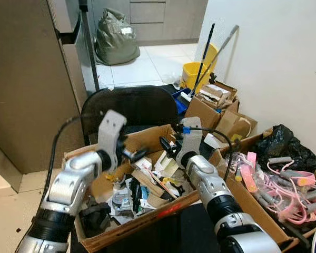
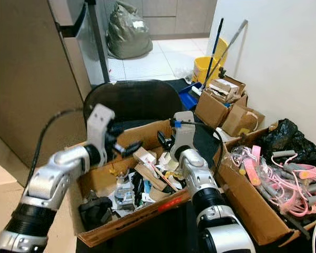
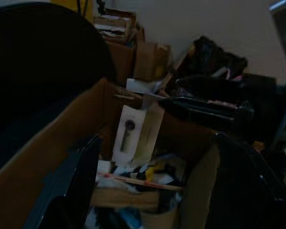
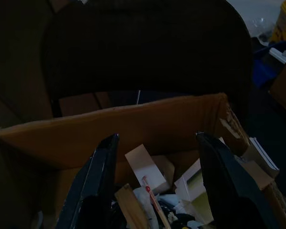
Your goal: Picking trash to rubbish bin
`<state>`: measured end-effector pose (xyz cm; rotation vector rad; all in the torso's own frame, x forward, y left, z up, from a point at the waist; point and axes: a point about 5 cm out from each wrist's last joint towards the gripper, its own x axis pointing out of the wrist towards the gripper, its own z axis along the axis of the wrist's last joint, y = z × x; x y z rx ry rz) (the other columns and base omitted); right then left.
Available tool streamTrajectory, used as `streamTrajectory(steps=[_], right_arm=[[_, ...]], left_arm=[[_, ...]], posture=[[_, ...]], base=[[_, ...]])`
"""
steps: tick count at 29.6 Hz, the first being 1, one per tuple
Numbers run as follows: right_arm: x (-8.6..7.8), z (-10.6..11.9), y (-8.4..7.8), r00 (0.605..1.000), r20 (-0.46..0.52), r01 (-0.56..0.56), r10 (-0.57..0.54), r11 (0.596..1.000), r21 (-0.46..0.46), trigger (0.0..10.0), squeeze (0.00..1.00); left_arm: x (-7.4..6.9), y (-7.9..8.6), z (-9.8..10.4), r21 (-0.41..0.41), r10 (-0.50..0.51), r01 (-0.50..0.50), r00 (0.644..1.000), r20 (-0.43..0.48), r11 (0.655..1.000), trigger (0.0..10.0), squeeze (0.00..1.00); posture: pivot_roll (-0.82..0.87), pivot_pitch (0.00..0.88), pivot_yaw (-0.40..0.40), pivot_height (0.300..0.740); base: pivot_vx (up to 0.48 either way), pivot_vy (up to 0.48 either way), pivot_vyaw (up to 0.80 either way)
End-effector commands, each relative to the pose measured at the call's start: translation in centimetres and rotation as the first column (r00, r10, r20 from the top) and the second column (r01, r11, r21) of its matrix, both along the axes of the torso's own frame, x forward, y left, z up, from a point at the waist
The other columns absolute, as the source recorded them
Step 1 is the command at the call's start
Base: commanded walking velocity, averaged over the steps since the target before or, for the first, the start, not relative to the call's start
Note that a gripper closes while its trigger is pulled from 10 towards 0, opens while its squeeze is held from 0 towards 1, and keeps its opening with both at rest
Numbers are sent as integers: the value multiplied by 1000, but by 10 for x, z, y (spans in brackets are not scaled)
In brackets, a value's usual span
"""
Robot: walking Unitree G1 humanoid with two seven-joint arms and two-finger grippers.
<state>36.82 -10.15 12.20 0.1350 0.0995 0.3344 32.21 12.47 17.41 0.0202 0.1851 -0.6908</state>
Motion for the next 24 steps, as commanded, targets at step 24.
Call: streamTrajectory(steps=[24], right_arm=[[-10, 3, 2, 999, -15, -32, 33, 997, 71, 10000, 0]], left_arm=[[-32, -58, 221, -683, -275, 518, 855, 441, 514, 10000, 0]], posture=[[-61, 219, -95, 740]], base=[[0, 0, 0]])
